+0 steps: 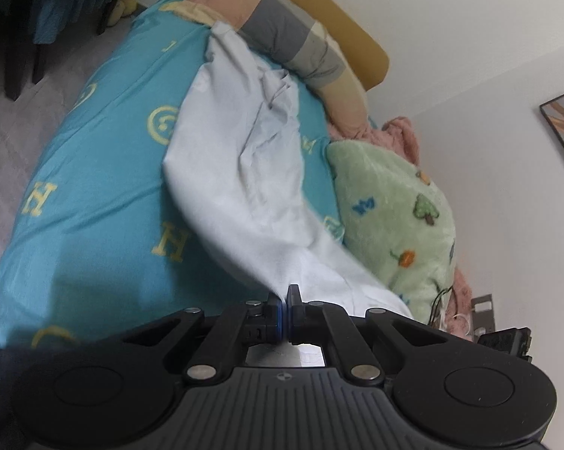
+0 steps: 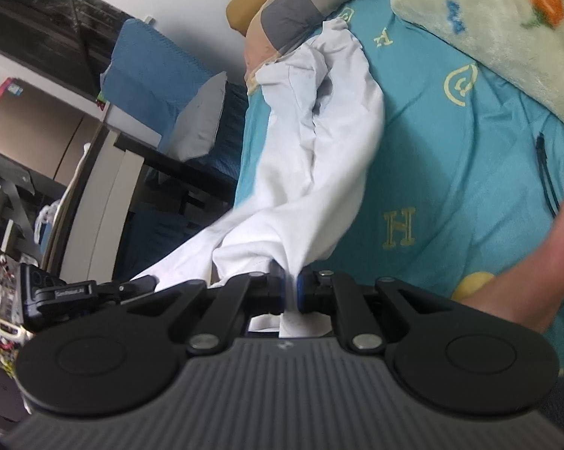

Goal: Fold clothes
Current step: 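Fold the held hem up toward the collar with both grippers and release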

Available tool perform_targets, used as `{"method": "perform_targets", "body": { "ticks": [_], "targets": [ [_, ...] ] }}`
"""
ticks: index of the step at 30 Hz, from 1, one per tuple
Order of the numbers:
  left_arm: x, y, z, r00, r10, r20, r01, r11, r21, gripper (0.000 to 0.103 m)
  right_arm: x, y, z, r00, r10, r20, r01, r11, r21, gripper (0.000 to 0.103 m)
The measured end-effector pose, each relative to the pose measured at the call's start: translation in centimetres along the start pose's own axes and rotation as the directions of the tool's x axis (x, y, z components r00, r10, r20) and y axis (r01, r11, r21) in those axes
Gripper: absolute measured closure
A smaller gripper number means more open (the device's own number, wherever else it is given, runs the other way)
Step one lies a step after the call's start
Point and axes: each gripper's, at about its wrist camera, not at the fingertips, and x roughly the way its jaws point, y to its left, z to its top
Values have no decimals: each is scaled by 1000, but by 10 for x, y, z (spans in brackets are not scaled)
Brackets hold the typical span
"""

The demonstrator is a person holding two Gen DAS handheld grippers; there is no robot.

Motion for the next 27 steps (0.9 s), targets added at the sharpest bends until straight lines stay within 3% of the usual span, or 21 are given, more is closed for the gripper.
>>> {"method": "perform_targets", "body": {
  "ticks": [4, 8, 13, 16, 21, 27],
  "targets": [
    [30, -3, 45, 997, 44, 67, -45, 999, 14, 101, 22, 0, 42, 999, -33, 26, 33, 999, 33, 94],
    [71, -4, 93, 981, 113, 156, -121, 992, 41, 101, 67, 2, 97, 993, -99, 70, 97, 995, 29, 94],
    [121, -6, 153, 944, 194, 268, -218, 974, 64, 101, 130, -7, 157, 979, -121, 162, 123, 992, -3, 93],
    [159, 8, 173, 915, 237, 327, -284, 953, 103, 100, 169, -14, 182, 971, -135, 196, 152, 985, -75, 93],
    [221, 29, 191, 865, 305, 400, -408, 890, 203, 100, 227, -34, 203, 952, -176, 251, 236, 943, -235, 93],
    [260, 50, 192, 856, 348, 383, -461, 848, 261, 97, 268, -39, 195, 926, -249, 282, 346, 861, -374, 89]
  ]
}}
